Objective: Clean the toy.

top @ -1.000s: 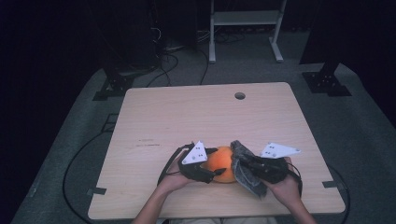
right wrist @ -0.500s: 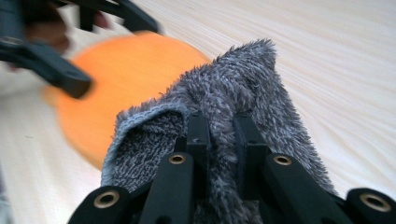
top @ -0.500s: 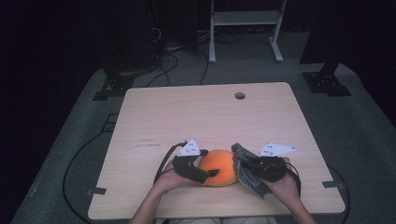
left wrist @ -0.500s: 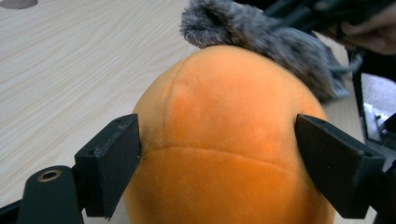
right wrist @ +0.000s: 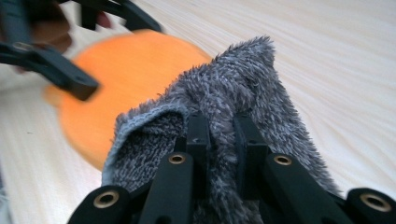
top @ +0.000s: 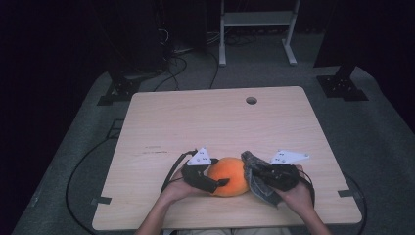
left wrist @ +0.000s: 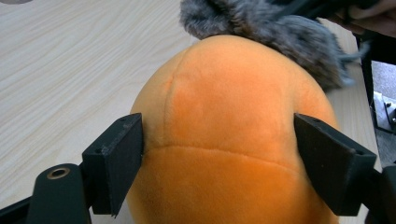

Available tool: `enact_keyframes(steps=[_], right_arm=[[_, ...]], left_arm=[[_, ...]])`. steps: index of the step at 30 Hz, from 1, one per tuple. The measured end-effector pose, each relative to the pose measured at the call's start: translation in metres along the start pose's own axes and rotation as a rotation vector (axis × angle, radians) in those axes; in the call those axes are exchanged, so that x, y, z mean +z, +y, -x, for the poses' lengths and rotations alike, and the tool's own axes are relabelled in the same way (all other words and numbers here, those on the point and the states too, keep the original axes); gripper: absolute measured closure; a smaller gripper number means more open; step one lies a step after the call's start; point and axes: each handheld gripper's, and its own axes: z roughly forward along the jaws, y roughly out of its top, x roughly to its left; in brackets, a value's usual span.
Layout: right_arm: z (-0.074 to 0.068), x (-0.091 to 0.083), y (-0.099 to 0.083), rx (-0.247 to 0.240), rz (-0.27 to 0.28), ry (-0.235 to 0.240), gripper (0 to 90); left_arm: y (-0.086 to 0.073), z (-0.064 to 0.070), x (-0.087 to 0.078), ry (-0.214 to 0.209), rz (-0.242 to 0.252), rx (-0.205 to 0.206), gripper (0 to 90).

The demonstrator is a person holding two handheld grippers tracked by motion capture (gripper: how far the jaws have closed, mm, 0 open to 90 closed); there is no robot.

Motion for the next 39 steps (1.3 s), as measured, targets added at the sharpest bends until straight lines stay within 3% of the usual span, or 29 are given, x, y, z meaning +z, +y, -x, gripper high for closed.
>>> enact_keyframes(steps=[7,10,13,15,20,22,24,27,29,31,34,36,39], right_arm=[[-0.011,-0.009,0.006,-0.040,0.039,0.019,78.0],[-0.011,-0.009,0.006,-0.032,0.048,0.024,78.0],[-0.012,-0.012,0.010,-0.008,0.093,0.050,78.0],[-0.015,-0.012,0.012,-0.016,0.100,0.059,78.0],[-0.015,-0.002,0.006,-0.048,0.037,0.057,78.0],[-0.007,0.001,0.003,-0.014,0.020,0.053,78.0],[0.000,0.001,0.000,0.020,-0.010,0.018,78.0],[-0.001,-0.004,0.001,0.023,0.021,0.027,78.1],[-0.009,-0.007,0.005,0.005,0.055,0.077,78.0],[-0.015,-0.002,0.006,-0.039,0.027,0.071,78.0],[-0.009,0.002,0.003,-0.011,0.012,0.078,78.0],[-0.005,0.001,0.000,0.002,-0.007,0.049,78.0],[-0.003,0.000,-0.001,0.015,-0.003,0.063,78.0]], left_arm=[[0.000,0.000,-0.001,-0.005,-0.013,0.013,19.0],[-0.001,-0.001,-0.002,-0.010,-0.016,0.019,19.0],[-0.001,0.000,-0.001,-0.010,-0.021,0.027,19.1],[-0.001,0.000,-0.002,-0.011,-0.021,0.029,19.1],[-0.001,-0.001,-0.003,-0.016,-0.031,0.028,19.0],[-0.001,-0.001,-0.003,-0.015,-0.032,0.024,19.0],[-0.002,-0.001,-0.003,-0.015,-0.032,0.026,19.0],[-0.002,0.000,-0.003,-0.014,-0.034,0.030,19.0],[-0.002,0.000,-0.003,-0.015,-0.034,0.032,18.9],[-0.002,0.000,-0.004,-0.017,-0.040,0.039,19.0],[-0.001,0.000,-0.003,-0.017,-0.038,0.030,18.9],[0.000,0.000,-0.004,-0.032,-0.038,0.014,18.1],[0.003,-0.003,-0.005,-0.026,-0.059,-0.031,7.5]])
